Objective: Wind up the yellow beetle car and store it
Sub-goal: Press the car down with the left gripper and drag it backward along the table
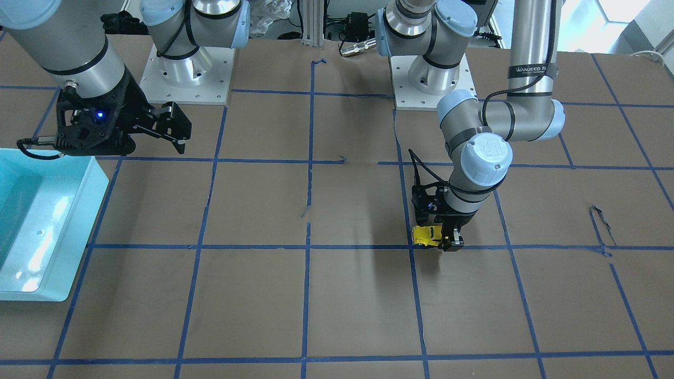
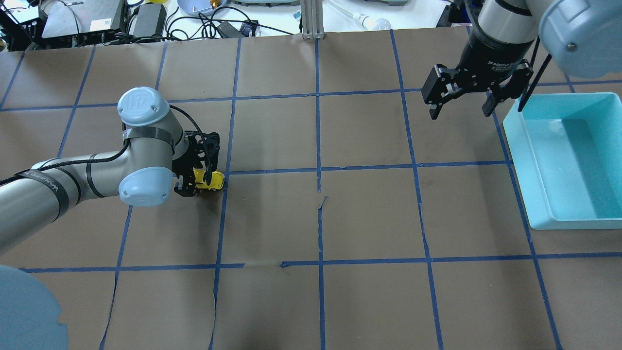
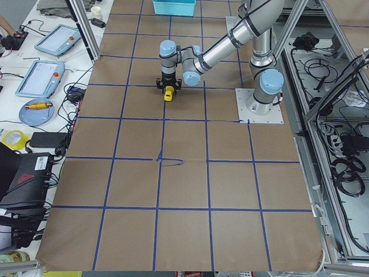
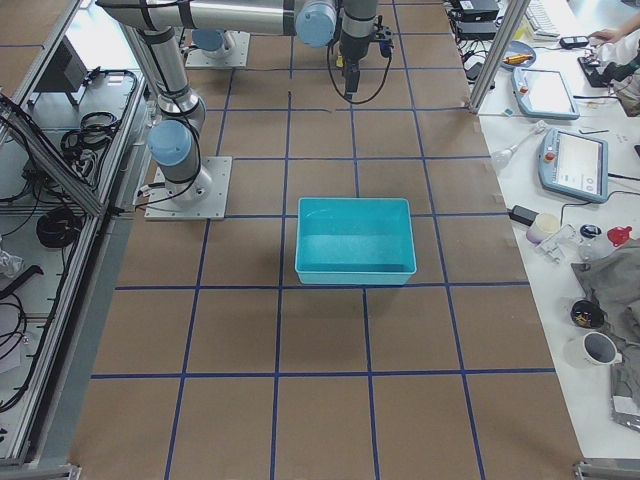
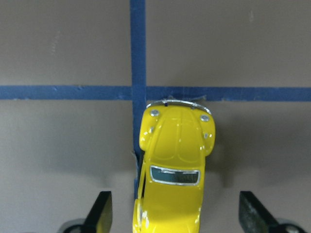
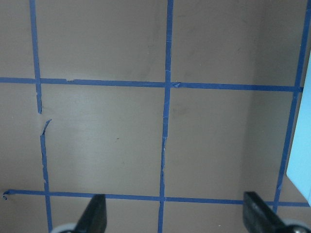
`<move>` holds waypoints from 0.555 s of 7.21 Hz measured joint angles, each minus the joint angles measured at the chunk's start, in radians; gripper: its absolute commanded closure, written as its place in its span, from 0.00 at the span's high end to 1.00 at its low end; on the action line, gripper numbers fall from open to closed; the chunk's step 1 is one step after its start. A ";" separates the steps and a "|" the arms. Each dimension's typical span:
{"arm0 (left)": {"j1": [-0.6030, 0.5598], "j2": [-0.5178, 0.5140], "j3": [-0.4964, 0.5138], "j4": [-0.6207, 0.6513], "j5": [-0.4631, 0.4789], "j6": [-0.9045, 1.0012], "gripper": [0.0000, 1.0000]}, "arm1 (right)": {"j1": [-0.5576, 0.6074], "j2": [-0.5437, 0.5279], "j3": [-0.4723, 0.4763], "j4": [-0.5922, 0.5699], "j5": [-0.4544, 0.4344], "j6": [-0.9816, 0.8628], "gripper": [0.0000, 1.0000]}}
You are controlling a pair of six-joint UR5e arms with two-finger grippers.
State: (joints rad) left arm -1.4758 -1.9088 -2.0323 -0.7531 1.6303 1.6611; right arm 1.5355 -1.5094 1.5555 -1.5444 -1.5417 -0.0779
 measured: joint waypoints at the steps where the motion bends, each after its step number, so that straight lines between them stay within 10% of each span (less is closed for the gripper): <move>1: 0.000 0.000 0.001 0.002 0.000 0.001 0.04 | 0.000 0.000 0.001 0.001 0.000 0.001 1.00; 4: 0.000 0.000 0.004 0.009 0.002 0.007 0.03 | 0.000 0.000 0.002 0.001 -0.001 0.001 1.00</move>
State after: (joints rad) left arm -1.4757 -1.9086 -2.0287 -0.7443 1.6323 1.6679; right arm 1.5359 -1.5095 1.5579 -1.5432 -1.5431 -0.0771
